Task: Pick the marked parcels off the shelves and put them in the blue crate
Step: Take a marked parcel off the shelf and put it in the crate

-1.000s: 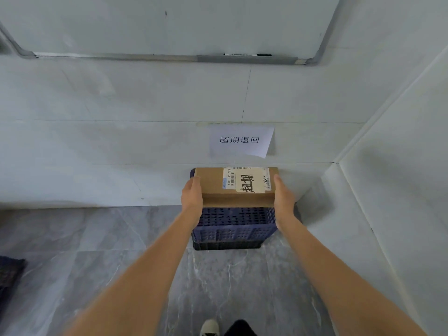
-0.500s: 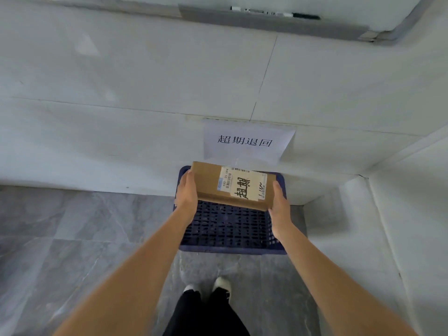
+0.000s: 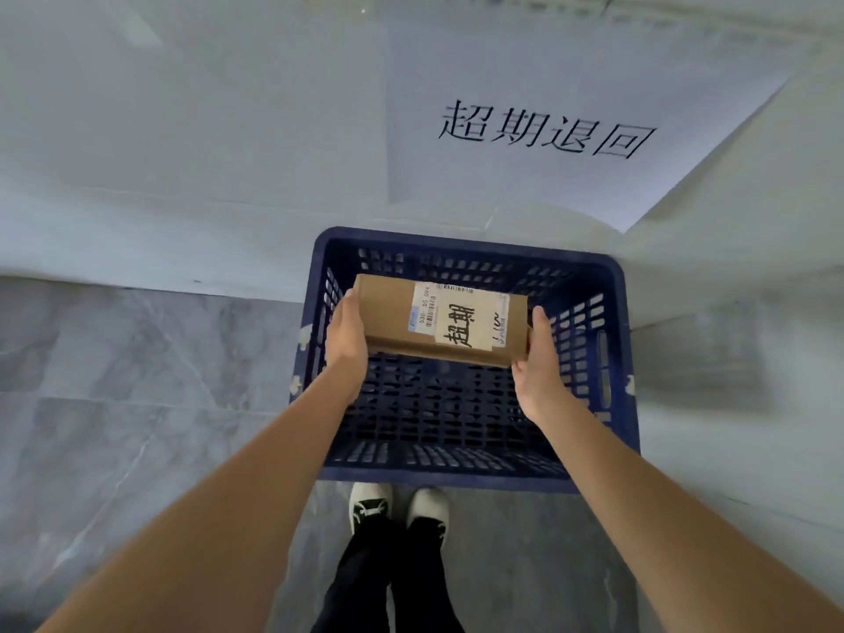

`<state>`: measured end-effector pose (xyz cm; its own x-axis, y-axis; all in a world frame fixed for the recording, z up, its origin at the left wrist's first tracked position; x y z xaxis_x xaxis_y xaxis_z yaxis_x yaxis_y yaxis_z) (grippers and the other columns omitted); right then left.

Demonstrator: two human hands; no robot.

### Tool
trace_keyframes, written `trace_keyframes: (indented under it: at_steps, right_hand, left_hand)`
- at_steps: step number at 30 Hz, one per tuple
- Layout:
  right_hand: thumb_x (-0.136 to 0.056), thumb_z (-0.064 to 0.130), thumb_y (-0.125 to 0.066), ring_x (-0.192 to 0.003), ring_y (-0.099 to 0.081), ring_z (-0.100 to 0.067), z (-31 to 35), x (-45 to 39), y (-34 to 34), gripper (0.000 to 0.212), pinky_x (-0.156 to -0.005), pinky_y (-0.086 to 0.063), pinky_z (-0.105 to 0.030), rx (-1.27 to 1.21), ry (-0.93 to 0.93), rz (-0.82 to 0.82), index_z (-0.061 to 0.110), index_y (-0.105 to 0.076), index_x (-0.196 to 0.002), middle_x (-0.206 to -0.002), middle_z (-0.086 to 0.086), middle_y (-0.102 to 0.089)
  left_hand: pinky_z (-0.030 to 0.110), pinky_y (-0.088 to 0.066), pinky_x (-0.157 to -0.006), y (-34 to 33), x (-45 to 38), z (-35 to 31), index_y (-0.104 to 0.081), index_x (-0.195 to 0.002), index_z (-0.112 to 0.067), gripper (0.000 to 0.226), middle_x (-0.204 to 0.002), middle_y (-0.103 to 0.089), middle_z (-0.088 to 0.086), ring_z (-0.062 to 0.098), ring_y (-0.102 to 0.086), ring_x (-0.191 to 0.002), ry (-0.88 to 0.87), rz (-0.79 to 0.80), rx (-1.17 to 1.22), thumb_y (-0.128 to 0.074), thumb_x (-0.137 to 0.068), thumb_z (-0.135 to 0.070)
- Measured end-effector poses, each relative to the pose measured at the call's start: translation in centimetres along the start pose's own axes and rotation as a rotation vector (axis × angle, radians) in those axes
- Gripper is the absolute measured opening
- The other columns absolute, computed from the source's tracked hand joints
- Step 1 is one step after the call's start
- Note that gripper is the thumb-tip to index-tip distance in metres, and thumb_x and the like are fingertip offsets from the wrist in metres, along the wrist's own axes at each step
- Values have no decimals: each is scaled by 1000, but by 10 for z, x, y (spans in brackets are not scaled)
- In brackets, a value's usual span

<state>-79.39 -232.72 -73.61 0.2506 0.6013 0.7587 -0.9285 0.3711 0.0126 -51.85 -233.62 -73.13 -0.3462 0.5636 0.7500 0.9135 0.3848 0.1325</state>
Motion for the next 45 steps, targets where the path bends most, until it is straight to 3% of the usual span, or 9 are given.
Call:
trace_keyframes:
  at_steps: [7,11,18,23,30,35,38,42,45]
  right_hand:
    - [-102,42,-35,-78,-57,-8,-41,-91,-12,37,-88,-42,-21,-172,-39,-38,24,-62,-85,-83,6,-65]
    - [-99,26,-29,-68,-47,-11,-60,-133,-22,34,-66,-37,-20,-264,-41,-52,20,-50,-73,-75,3,-55]
    - [-99,22,-28,-73,-55,-13,-93,-162,-46,36,-76,-41,-21,-362,-118,-68,15,-58,-80,-82,0,-63]
    - [-99,21,-26,-74,-56,-14,-95,-170,-53,38,-71,-41,-19,-485,-139,-133,15,-59,-82,-81,-2,-63]
    - [-101,23,-24,-79,-61,-15,-99,-175,-54,42,-82,-45,-20,-507,-146,-151,15,-62,-85,-77,-2,-70]
    - [-99,25,-28,-67,-54,-11,-101,-165,-54,35,-59,-37,-19,-481,-193,-149,19,-52,-74,-68,3,-64]
    - [-98,25,-30,-56,-46,-9,-100,-157,-54,34,-49,-31,-20,-467,-237,-166,22,-42,-67,-68,4,-55]
    - [-101,25,-29,-60,-48,-10,-94,-151,-60,37,-60,-35,-18,-472,-239,-131,20,-45,-68,-52,4,-61]
    - [-99,25,-30,-64,-50,-12,-92,-151,-64,35,-69,-38,-20,-487,-244,-138,19,-46,-68,-68,0,-58]
  left_hand:
    - [29,-33,-89,-32,-102,47,-48,-123,-30,30,-125,-55,1,16,-49,-104,-7,23,-1,-31,-102,-43]
    - [27,-38,-85,-38,-145,66,-53,-127,-25,36,-112,-60,-3,14,-53,-103,-46,-2,15,-31,-102,-35]
    - [48,-41,-104,-16,-187,93,-56,-130,-31,58,-124,-62,1,23,-57,-113,-4,-65,-32,-32,-85,-58]
    - [39,-38,-105,-20,-178,72,-36,-147,-32,49,-137,-52,-4,18,-50,-121,-118,-57,-121,-34,-98,-33]
    - [32,-36,-90,-17,-176,77,-34,-146,-38,47,-129,-53,-3,19,-50,-113,-106,-88,-161,-37,-99,-39]
    - [35,-41,-96,-19,-172,77,-32,-148,-34,54,-129,-53,0,19,-50,-109,-35,-24,-192,-45,-96,-31]
    - [33,-38,-92,-19,-164,75,-36,-146,-29,51,-123,-53,-3,18,-49,-106,20,17,-236,-46,-96,-26]
    - [30,-36,-82,-16,-146,72,-45,-136,-19,38,-121,-58,4,16,-54,-96,50,12,-190,-42,-98,-21]
    - [22,-45,-56,-11,-128,77,-43,-137,-19,38,-99,-58,1,10,-49,-72,67,-81,-185,-39,-99,-19]
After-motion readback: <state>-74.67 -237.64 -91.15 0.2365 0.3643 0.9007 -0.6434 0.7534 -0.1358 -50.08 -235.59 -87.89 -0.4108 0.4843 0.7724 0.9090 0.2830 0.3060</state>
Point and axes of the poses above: each hand's wrist, its own x-axis away from the middle knuckle, its own y-axis out of the back of the hand, z = x × y, the point moved 10 cm from there along -x, towards the middle knuckle
